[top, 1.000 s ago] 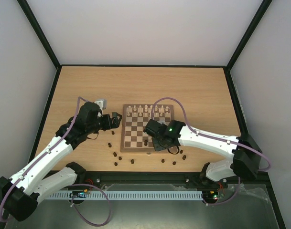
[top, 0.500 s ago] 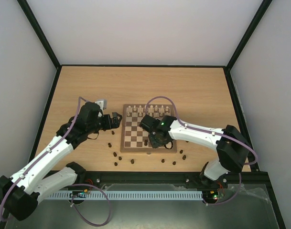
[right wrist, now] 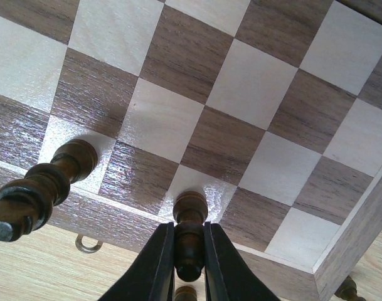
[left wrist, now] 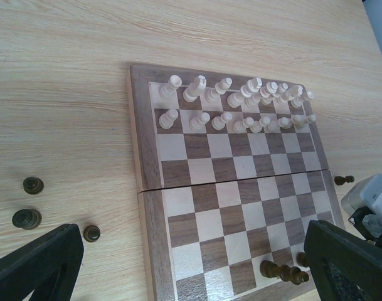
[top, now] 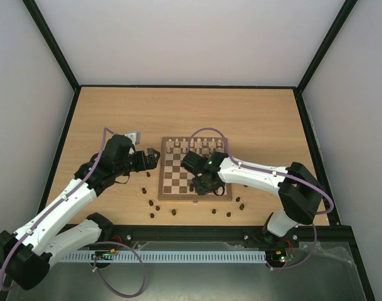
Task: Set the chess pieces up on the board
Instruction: Place the chess piece on the chessboard.
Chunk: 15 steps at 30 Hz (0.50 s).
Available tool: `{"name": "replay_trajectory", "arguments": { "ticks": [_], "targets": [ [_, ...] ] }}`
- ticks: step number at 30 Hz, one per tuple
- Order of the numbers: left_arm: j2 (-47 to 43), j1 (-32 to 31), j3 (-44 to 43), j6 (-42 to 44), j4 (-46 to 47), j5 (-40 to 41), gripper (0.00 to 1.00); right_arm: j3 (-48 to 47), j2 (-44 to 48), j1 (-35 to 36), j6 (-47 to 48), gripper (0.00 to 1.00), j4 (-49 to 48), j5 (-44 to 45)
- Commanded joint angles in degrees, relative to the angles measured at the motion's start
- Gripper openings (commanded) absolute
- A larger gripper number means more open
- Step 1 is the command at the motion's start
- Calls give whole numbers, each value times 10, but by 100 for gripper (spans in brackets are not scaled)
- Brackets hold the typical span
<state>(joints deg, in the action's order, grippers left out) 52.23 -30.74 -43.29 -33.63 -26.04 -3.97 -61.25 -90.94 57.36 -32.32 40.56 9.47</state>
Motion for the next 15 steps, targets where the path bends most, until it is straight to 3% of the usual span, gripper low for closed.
{"name": "replay_trajectory", "arguments": {
  "ticks": [1,9,15],
  "targets": [
    [2,-1,6,5,5,6,99,-8,-7,-2,5,12,16,-4],
    [5,-1,6,5,6,8,99,-14,-7,-2,4,22,24,1],
    [9,1,4,5,8,8,100,-27,19,-2,2,42,35,20]
  ]
}}
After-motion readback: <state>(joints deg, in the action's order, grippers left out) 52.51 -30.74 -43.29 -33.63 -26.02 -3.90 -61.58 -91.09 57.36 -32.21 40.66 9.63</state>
